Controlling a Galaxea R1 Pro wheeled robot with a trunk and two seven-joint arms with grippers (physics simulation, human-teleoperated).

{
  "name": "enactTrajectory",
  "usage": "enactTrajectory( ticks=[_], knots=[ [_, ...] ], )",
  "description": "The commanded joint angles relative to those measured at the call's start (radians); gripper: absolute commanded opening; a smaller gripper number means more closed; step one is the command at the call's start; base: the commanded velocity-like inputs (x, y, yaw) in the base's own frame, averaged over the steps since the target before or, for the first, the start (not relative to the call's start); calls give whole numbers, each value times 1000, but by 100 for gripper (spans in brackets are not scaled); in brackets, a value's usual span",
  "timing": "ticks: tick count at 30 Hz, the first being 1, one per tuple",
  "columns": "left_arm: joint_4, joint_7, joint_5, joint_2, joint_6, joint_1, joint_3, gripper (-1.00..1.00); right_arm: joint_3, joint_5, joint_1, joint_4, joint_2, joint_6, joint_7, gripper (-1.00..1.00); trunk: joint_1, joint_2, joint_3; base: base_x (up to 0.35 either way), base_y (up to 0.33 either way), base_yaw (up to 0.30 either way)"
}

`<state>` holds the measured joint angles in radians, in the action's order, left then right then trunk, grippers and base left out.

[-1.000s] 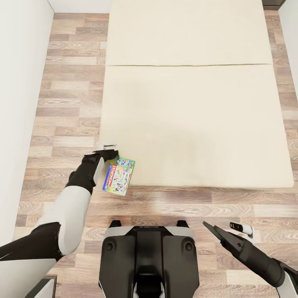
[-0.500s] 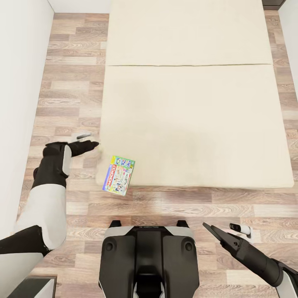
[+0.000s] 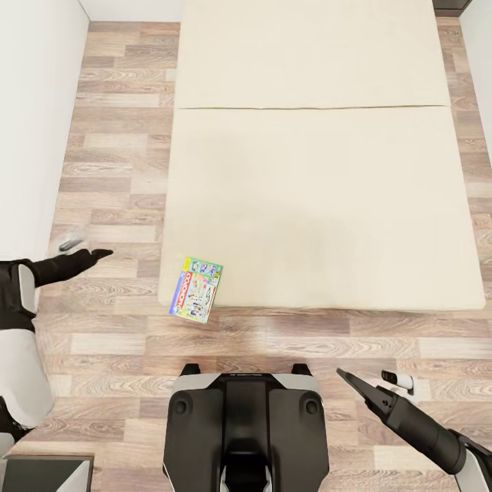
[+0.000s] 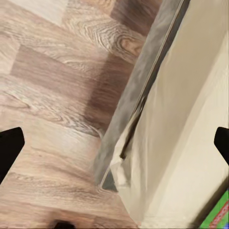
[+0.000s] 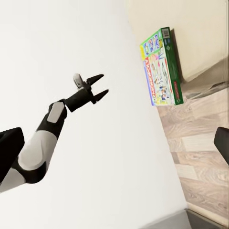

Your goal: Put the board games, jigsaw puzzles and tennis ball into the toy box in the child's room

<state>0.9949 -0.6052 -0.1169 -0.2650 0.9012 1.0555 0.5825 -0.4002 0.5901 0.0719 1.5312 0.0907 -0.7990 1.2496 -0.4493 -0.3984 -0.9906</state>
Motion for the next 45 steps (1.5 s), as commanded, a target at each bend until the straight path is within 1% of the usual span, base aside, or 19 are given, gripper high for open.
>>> enactTrajectory(
  ticks=[1, 4, 5, 6, 7, 10, 11, 16, 18, 23, 27, 34, 39, 45],
  knots=[
    [1, -54, -8, -15, 7, -44, 29, 100, -4, 2, 0, -8, 1, -6, -1, 100, -1, -2, -1, 0, 0, 0],
    [1, -120, -8, -31, 8, -118, 57, 100, -10, 0, 0, -18, 1, -5, -2, 100, -1, -2, -1, 0, 0, 0],
    [1, -162, -9, -39, 6, -170, 68, 100, -13, -1, 0, -22, 0, -4, -3, 100, -1, -2, -1, 0, 0, 0],
    [1, -183, -9, -42, 4, -197, 73, 100, -14, -1, 0, -24, 0, -4, -4, 100, -1, -2, -1, 0, 0, 0],
    [1, -223, -10, -46, 1, -250, 79, 100, -16, -4, 0, -26, 0, -4, -6, 100, -1, -2, -1, 0, 0, 0],
    [1, -276, -9, -50, -2, -324, 88, 100, -18, -13, 0, -27, -1, -4, -13, 100, -1, -2, -1, 0, 0, 0],
    [1, -305, -8, -51, -3, -366, 93, 100, -19, -21, 0, -27, -3, -3, -21, 100, -1, -2, -1, 0, 0, 0],
    [1, -357, -9, -53, -4, -444, 111, 100, -20, -38, 0, -26, -5, -2, -42, 100, -1, -2, -1, 0, 0, 8],
    [2, -370, -7, -53, -4, -460, 120, 100, -20, -41, 0, -25, -6, -2, -47, 100, -1, -2, -1, 0, 0, 97],
    [1, -391, -9, -53, -4, -473, 126, 100, -20, -45, 0, -24, -11, -2, -53, 100, -1, -2, -1, 0, 0, 203],
    [0, -398, -9, -52, -4, -475, 123, 100, -18, -47, 0, -26, -15, 1, -66, 100, -1, -2, -1, 0, 33, 259],
    [1, -409, -8, -50, -4, -477, 121, 100, -10, -46, 0, -27, -18, 13, -126, 100, -1, -2, -1, 0, 149, 276],
    [2, -411, -8, -50, -4, -477, 119, 100, -8, -46, 0, -28, -19, 15, -139, 100, -1, -2, -1, 0, 34, 258],
    [2, -412, -9, -47, -5, -477, 118, 100, -8, -47, 0, -28, -20, 16, -142, 100, -1, -2, -1, 0, 67, 78]
  ],
)
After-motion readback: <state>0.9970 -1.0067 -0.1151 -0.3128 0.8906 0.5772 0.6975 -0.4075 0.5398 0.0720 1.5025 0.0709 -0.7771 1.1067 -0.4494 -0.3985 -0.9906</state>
